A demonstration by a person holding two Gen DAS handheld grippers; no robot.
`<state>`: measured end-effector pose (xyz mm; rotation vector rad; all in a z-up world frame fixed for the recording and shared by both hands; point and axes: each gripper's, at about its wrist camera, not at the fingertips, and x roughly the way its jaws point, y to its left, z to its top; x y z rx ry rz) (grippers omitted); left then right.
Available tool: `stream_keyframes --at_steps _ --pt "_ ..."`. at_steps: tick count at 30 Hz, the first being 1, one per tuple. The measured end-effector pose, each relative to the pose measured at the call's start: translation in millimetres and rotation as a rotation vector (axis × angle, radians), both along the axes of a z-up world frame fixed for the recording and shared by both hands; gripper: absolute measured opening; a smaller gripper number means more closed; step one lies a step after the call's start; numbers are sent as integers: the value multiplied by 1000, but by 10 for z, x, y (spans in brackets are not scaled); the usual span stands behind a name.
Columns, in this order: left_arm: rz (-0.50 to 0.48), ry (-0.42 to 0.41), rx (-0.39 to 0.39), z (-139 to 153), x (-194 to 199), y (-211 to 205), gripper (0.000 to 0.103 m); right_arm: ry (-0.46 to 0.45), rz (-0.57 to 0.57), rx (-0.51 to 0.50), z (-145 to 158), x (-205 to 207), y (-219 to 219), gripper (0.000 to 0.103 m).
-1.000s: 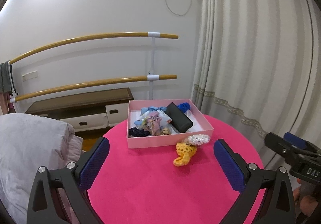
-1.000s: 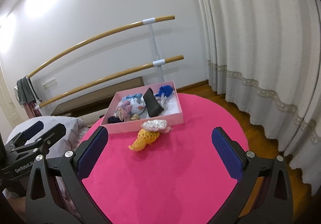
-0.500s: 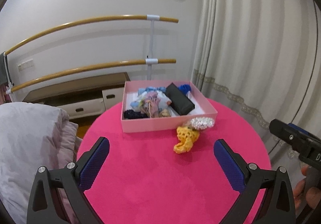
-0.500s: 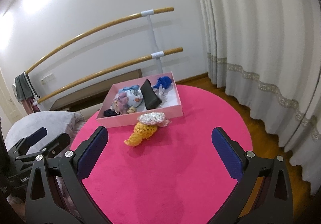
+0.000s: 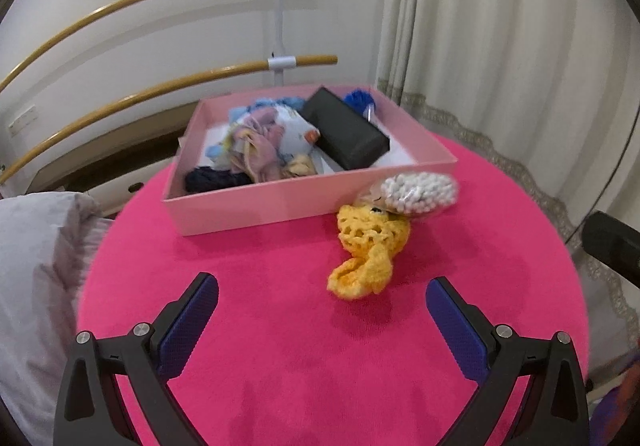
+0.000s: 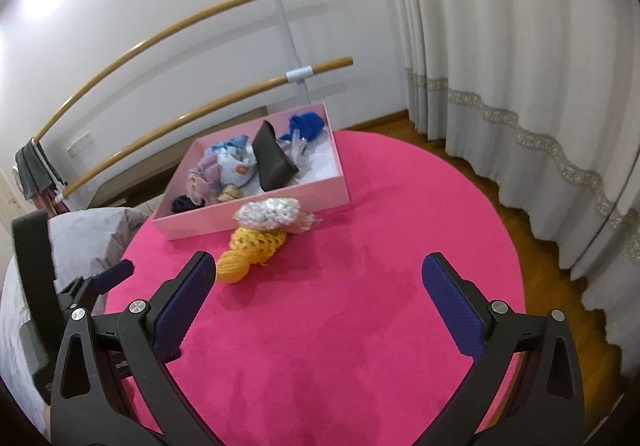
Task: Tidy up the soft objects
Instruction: 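Grasp the yellow crochet toy with the left tool while the right tool grasps the cotton swab bag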
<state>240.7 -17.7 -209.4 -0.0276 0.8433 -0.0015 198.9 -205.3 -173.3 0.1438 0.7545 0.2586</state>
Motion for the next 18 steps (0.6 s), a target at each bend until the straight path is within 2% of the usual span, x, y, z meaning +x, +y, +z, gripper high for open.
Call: stream_keyframes --at_steps 7,10,13,15,17,18 --pt "-18 61 -6 -398 538 -93 103 53 0 4 -246 290 -37 103" --pt "8 93 -14 -589 800 -74 99 71 2 13 -335 409 -49 103" --pt "14 109 -63 -684 953 -14 93 85 14 16 -404 506 -31 103" --pt "7 98 -76 -689 1008 19 82 92 26 18 -450 559 -12 103" --pt "-5 88 -80 -700 1032 46 64 101 35 18 -491 614 26 103" --pt "-12 87 -83 -700 1034 63 59 105 41 20 -514 645 48 103"
